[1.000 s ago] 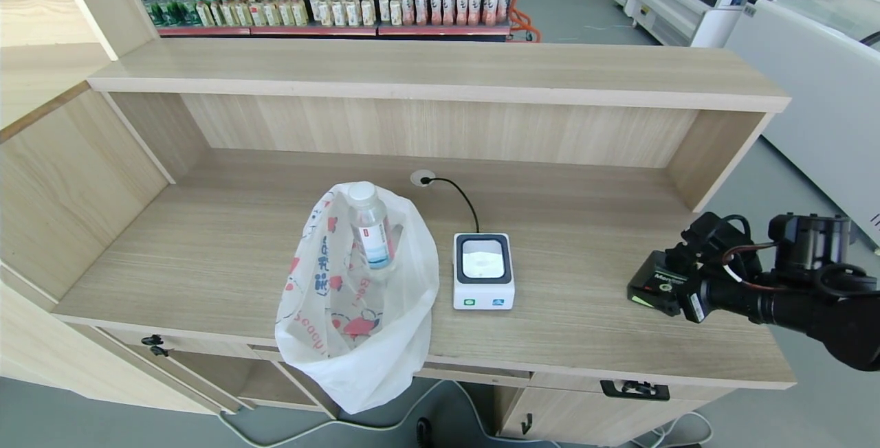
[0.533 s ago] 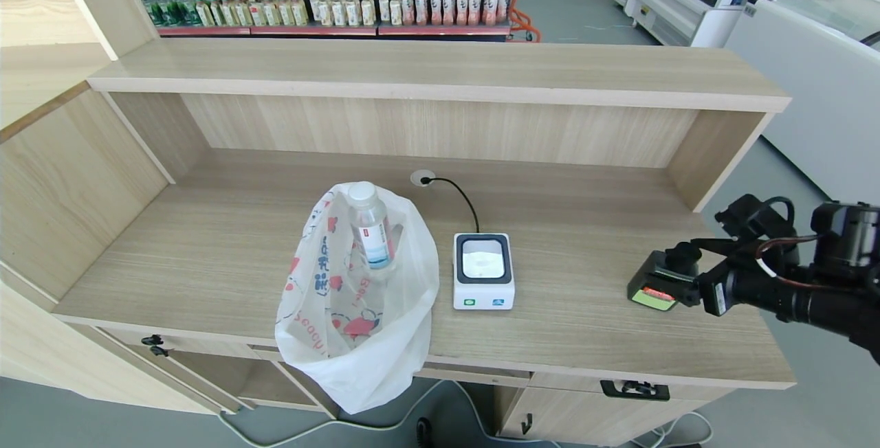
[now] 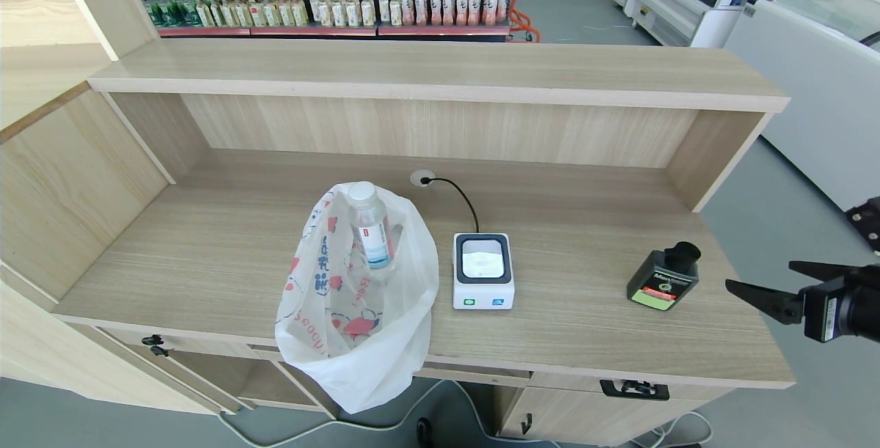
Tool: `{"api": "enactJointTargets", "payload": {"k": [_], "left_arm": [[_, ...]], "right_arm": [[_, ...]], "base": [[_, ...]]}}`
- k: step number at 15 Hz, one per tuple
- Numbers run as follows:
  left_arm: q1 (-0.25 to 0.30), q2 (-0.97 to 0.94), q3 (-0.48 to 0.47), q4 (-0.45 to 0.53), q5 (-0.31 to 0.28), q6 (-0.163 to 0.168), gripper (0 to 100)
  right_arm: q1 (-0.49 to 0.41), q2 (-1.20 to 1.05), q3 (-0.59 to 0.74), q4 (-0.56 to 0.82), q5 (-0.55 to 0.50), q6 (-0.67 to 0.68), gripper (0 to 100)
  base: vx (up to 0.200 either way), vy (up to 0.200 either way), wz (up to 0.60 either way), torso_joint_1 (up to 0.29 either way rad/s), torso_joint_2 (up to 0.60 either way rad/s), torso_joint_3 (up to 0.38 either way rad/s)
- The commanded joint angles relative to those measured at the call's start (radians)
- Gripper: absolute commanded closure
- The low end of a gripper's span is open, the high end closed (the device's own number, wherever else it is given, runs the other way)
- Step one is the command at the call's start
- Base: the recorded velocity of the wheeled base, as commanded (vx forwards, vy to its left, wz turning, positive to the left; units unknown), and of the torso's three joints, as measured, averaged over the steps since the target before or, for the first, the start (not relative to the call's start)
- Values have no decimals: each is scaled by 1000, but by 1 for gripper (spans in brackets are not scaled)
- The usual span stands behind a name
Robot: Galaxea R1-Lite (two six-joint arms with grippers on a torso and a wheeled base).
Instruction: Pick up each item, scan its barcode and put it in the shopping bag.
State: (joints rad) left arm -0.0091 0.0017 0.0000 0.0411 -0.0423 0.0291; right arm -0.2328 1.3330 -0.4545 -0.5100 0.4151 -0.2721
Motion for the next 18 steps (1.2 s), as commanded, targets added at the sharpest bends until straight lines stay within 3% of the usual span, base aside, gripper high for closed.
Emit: {"api": "enactJointTargets", "payload": {"k": [1, 6, 10, 18], "left_arm": [[0, 0, 0, 0, 1, 0, 0], [0, 0, 0, 0, 1, 2, 0], [0, 0, 0, 0, 1, 2, 0], [0, 0, 0, 0, -1, 2, 0]], "right_arm": [[-17, -51, 36, 1, 1, -1, 0], [-20, -57, 63, 1, -6, -2, 0], [-36, -21, 65, 1, -12, -7, 0], [-57, 20, 53, -8, -13, -9, 0]], "base": [[0, 0, 0, 0, 0, 0], [0, 0, 0, 0, 0, 0], [-200, 0, 0, 11, 5, -2], [0, -25, 0, 0, 0, 0]]}}
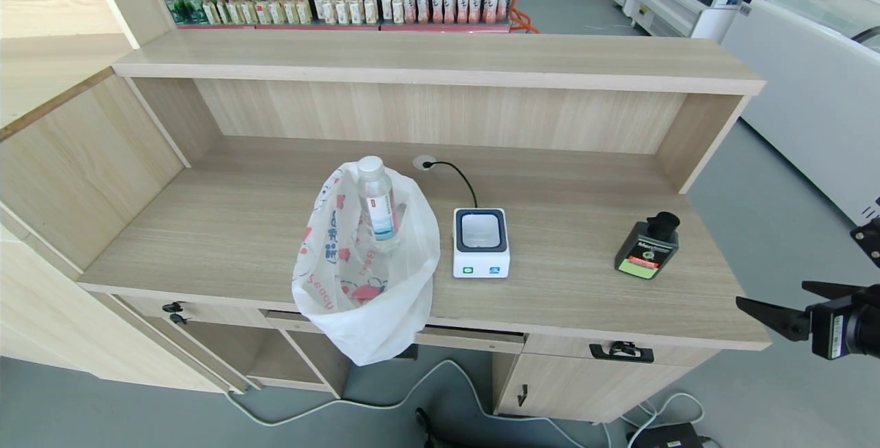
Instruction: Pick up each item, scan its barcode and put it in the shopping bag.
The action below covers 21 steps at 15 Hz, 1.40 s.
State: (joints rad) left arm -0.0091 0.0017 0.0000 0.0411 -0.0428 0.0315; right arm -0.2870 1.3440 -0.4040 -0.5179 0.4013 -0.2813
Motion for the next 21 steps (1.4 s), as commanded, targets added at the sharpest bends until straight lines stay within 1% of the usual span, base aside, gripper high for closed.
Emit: {"api": "enactJointTargets", "payload": {"k": [1, 6, 8, 9, 11, 12, 13, 15, 17, 19, 21], "left_arm": [[0, 0, 0, 0, 0, 2, 0], [0, 0, 0, 0, 0, 2, 0], [0, 0, 0, 0, 0, 4, 0], [0, 0, 0, 0, 0, -1, 0], [0, 0, 0, 0, 0, -1, 0], [0, 0, 0, 0, 1, -2, 0], [0, 0, 0, 0, 0, -1, 0], [0, 0, 0, -1, 1, -1, 0], [0, 0, 0, 0, 0, -1, 0], [0, 0, 0, 0, 1, -1, 0], [0, 0, 0, 0, 0, -2, 0]], "right_arm": [[-9, 7, 7, -1, 1, -1, 0], [-29, 29, 7, -1, 4, -12, 0], [-23, 52, -1, -2, 10, -10, 0], [-8, 75, -10, -7, 11, -9, 0], [39, 132, -35, -48, 13, -1, 0], [98, 211, -70, -134, 34, 20, 0], [138, 256, -88, -188, 48, 48, 0], [220, 330, -131, -261, 53, 86, 0], [259, 376, -150, -298, 54, 83, 0], [308, 460, -176, -381, 54, 54, 0], [318, 534, -197, -462, 94, -3, 0]], "base": [[0, -200, 0, 2, -2, 2], [0, -200, 0, 8, 1, 1], [0, -200, 0, 0, 2, 0], [0, 0, 0, 0, 0, 0], [0, 0, 0, 0, 0, 0], [0, 0, 0, 0, 0, 0], [0, 0, 0, 0, 0, 0], [0, 0, 0, 0, 0, 0], [0, 0, 0, 0, 0, 0], [0, 0, 0, 0, 0, 0], [0, 0, 0, 0, 0, 0]]}}
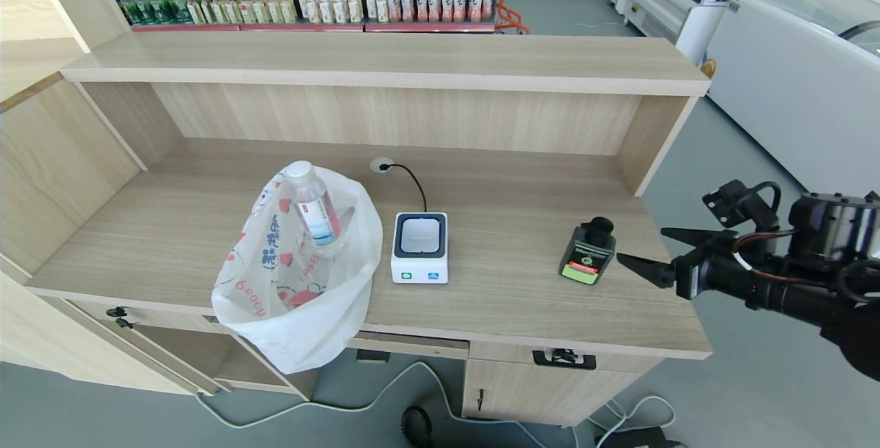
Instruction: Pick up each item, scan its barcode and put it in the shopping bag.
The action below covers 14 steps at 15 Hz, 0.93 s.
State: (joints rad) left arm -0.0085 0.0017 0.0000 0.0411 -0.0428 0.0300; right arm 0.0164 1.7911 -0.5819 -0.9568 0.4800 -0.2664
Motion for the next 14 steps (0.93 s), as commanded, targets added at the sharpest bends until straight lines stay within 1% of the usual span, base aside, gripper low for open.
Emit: {"api": "enactJointTargets", "payload": {"k": [1, 4, 5, 8, 12, 14], "left_arm": [[-1, 0, 0, 0, 1, 1, 0], [-1, 0, 0, 0, 0, -1, 0], [-1, 0, 0, 0, 1, 1, 0], [-1, 0, 0, 0, 0, 1, 0], [-1, 0, 0, 0, 0, -1, 0], [-1, 0, 0, 0, 0, -1, 0]], "right_arm": [[10, 125, -39, -56, 25, -51, 0], [8, 160, -67, -66, 28, -66, 0], [13, 189, -105, -66, 29, -68, 0], [16, 243, -173, -74, 74, -68, 0], [34, 291, -217, -76, 88, -66, 0], [40, 318, -246, -77, 150, -70, 0]], "base": [[0, 0, 0, 0, 0, 0], [0, 0, 0, 0, 0, 0], [0, 0, 0, 0, 0, 0], [0, 0, 0, 0, 0, 0], [0, 0, 0, 0, 0, 0], [0, 0, 0, 0, 0, 0]]}}
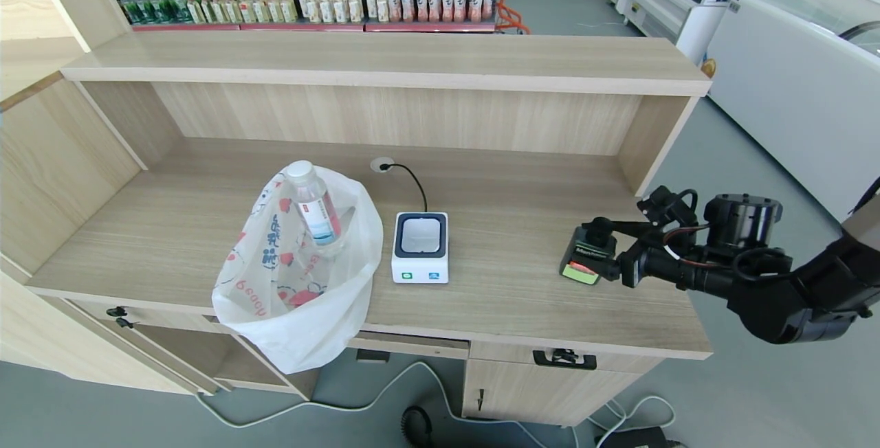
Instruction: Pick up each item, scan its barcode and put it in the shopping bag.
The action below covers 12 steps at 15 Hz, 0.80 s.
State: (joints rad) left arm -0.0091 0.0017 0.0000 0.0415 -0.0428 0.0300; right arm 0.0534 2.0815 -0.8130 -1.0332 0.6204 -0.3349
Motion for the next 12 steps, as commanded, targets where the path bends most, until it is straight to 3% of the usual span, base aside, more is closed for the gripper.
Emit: {"api": "enactJointTargets", "payload": {"k": [1, 8, 9, 12], "left_arm": [[0, 0, 0, 0, 1, 1, 0], [0, 0, 0, 0, 0, 1, 0], [0, 0, 0, 0, 0, 1, 0], [0, 0, 0, 0, 0, 1, 0]], "right_arm": [[5, 46, -34, -2, 19, -15, 0], [20, 144, -164, -8, 21, -53, 0], [23, 149, -166, -10, 21, -53, 100], [40, 155, -169, -11, 19, -58, 100]], "base": [[0, 0, 0, 0, 0, 0], [0, 0, 0, 0, 0, 0], [0, 0, 0, 0, 0, 0], [0, 0, 0, 0, 0, 0]]}}
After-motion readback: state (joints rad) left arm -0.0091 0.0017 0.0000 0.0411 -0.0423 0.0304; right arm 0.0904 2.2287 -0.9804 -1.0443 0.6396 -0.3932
